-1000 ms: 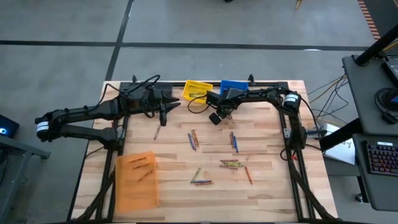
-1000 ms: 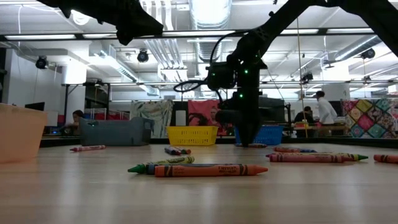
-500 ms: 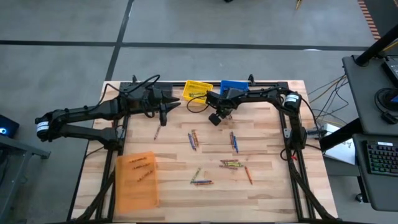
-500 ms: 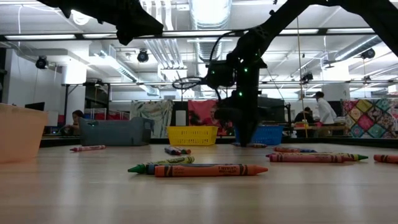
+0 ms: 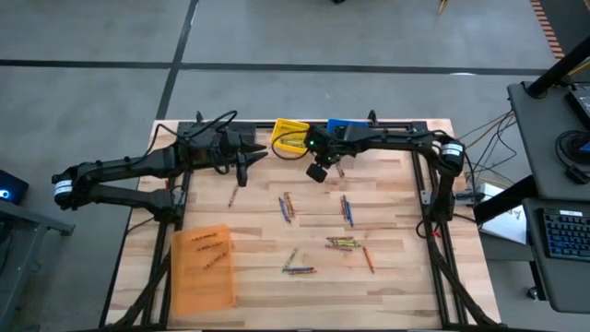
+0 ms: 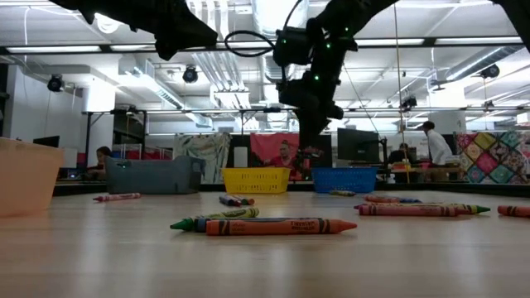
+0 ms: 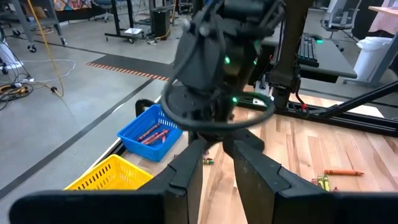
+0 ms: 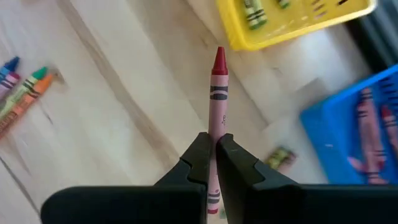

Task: Sort crayons
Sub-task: Put the red crayon into the blue bin

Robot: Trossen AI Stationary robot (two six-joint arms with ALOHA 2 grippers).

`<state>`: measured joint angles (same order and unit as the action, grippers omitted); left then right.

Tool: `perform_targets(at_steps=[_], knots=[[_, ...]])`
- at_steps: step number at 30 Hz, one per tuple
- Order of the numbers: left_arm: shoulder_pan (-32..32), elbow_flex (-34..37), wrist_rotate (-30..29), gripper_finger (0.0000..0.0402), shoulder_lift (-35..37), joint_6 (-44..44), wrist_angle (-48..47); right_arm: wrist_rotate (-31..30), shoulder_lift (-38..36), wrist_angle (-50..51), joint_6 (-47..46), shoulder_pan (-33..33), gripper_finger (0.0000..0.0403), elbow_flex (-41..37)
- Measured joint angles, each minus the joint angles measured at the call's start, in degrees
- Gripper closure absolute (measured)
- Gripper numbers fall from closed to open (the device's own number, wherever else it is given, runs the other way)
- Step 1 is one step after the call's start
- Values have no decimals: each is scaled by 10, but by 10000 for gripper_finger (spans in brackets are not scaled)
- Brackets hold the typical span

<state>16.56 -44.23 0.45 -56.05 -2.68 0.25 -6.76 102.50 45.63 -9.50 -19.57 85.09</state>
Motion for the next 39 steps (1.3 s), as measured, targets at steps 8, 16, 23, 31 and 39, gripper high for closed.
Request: perform_targets(at_steps=[8, 16, 23, 31, 39], knots=[[0, 0, 0, 329, 0, 0, 0, -3, -8, 56, 190, -21, 390, 35], [0, 0, 0, 329, 0, 0, 0, -97, -7, 82, 440, -70, 390, 33], [0, 0, 0, 329, 0, 0, -2, -32, -3, 82, 461, -167, 390, 30], [0, 0, 0, 329, 0, 0, -2, 43, 26, 70, 450, -242, 390, 29], [0, 0, 0, 329, 0, 0, -3, 42, 61, 59, 450, -250, 390, 29]])
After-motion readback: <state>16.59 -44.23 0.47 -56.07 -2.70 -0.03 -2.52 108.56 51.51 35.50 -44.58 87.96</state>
